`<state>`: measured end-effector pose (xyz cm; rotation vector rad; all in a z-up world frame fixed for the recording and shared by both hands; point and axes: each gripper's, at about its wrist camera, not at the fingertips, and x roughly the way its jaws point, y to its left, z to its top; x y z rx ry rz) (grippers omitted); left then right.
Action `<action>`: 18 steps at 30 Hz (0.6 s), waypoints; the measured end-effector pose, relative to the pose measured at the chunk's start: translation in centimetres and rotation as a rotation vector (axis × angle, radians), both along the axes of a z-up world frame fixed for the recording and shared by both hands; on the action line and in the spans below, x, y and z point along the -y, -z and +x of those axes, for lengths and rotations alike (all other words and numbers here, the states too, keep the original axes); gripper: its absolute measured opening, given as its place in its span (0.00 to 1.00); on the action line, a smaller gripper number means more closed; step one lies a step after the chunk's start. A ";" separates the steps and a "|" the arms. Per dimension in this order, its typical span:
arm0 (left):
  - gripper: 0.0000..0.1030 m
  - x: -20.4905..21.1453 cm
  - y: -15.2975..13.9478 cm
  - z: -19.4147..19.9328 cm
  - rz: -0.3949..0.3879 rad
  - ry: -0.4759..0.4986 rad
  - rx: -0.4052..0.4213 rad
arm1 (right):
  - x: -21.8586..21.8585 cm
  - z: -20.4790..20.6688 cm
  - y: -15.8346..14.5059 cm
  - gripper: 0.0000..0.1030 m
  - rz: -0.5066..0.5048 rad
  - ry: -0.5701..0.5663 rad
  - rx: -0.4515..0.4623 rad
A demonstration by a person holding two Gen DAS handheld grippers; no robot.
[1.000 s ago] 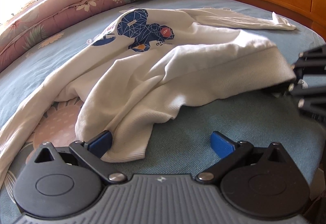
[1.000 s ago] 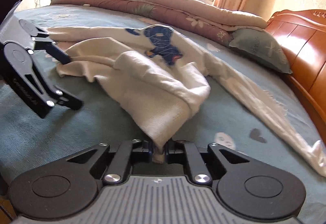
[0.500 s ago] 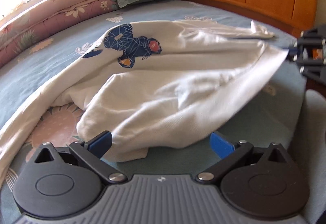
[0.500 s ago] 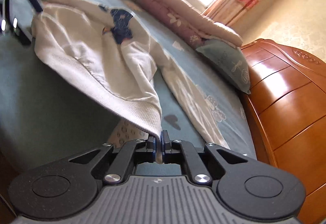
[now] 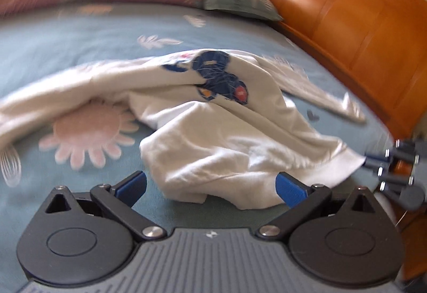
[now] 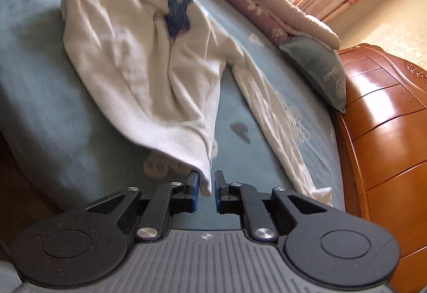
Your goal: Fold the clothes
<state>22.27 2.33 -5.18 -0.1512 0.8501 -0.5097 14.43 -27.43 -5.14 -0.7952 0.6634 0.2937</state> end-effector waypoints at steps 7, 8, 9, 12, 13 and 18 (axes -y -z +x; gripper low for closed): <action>0.99 -3.1 0.1 0.4 -0.106 -0.148 -0.052 | -6.7 0.1 -2.4 0.45 0.070 -0.203 0.066; 0.99 -3.6 0.1 0.4 -0.132 -0.165 -0.053 | -8.3 0.1 -2.5 0.45 0.079 -0.245 0.063; 0.99 -4.1 0.2 0.4 -0.160 -0.182 -0.058 | -9.8 0.1 -2.5 0.45 0.088 -0.288 0.060; 0.99 -5.7 0.4 0.5 -0.229 -0.231 -0.076 | -14.2 0.3 -1.9 0.47 0.100 -0.400 0.046; 0.99 -6.2 0.6 0.5 -0.236 -0.249 -0.086 | -15.6 0.5 -1.4 0.47 0.095 -0.429 0.037; 0.99 -7.3 1.5 0.5 -0.223 -0.282 -0.132 | -21.6 1.2 1.8 0.47 0.031 -0.538 0.019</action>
